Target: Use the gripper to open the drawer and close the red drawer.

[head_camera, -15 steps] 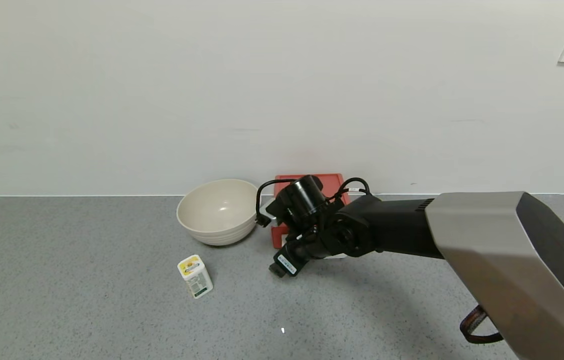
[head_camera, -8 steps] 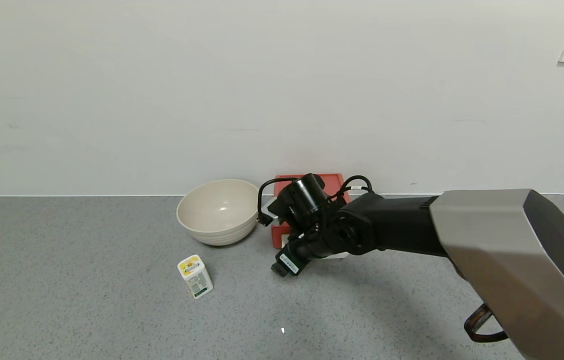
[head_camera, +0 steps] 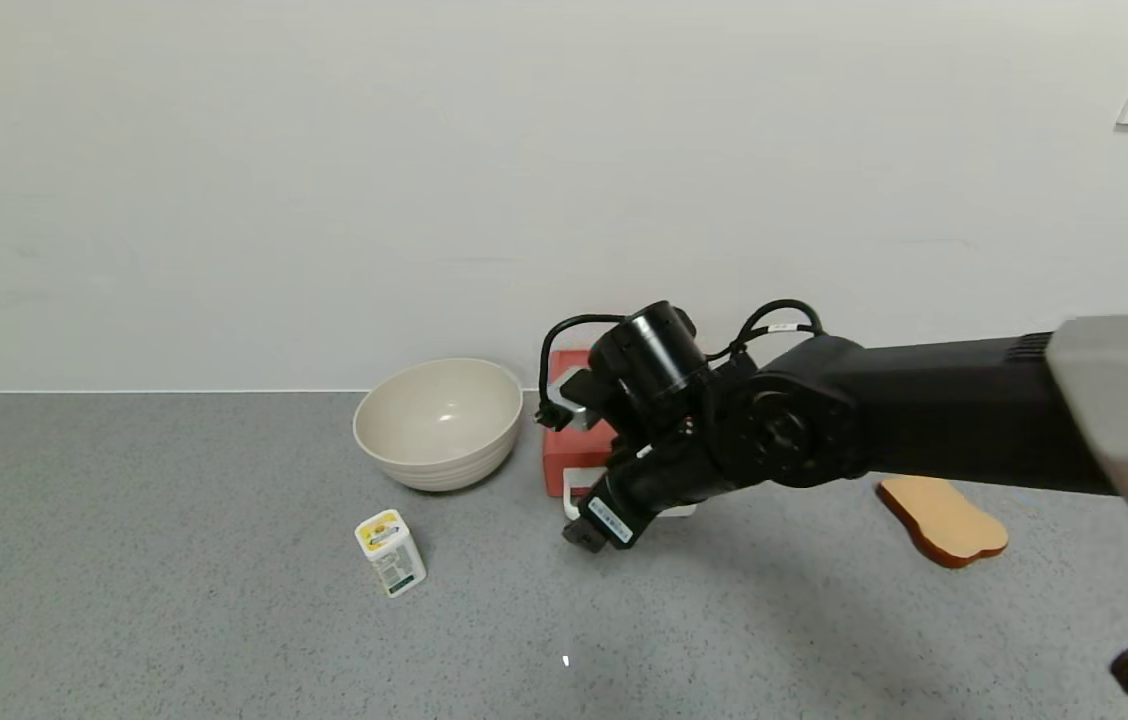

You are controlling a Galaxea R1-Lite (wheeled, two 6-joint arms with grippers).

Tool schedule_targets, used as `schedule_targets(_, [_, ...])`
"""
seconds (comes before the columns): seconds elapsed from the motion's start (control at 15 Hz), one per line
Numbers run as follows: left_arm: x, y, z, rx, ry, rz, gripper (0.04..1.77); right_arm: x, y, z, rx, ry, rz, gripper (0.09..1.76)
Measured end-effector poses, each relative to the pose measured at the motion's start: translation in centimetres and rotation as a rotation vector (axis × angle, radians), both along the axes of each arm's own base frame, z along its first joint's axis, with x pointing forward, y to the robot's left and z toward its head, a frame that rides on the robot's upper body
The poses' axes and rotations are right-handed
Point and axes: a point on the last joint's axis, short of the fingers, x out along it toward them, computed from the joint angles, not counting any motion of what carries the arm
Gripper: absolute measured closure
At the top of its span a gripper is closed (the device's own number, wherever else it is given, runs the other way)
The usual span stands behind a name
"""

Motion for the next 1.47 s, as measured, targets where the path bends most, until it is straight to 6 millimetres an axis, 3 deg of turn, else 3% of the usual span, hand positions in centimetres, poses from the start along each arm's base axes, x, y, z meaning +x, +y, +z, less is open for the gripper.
schedule_targets(0.27, [0.0, 0.0, 0.0, 0.0, 0.0, 0.0, 0.09, -3.8, -5.2, 4.7, 0.046, -0.018, -0.066, 0.14])
schedule_targets(0.67, [0.0, 0.0, 0.0, 0.0, 0.0, 0.0, 0.09, -9.9, -16.4, 8.8, 0.221, -0.141, -0.293, 0.14])
schedule_targets(0.87, [0.0, 0.0, 0.0, 0.0, 0.0, 0.0, 0.09, -13.7, -21.4, 9.4, 0.291, -0.209, -0.428, 0.14])
schedule_targets(1.07, [0.0, 0.0, 0.0, 0.0, 0.0, 0.0, 0.09, -18.4, -25.1, 9.2, 0.351, -0.275, -0.54, 0.14])
schedule_targets(1.47, [0.0, 0.0, 0.0, 0.0, 0.0, 0.0, 0.09, -27.1, -29.3, 7.6, 0.423, -0.484, -0.744, 0.14])
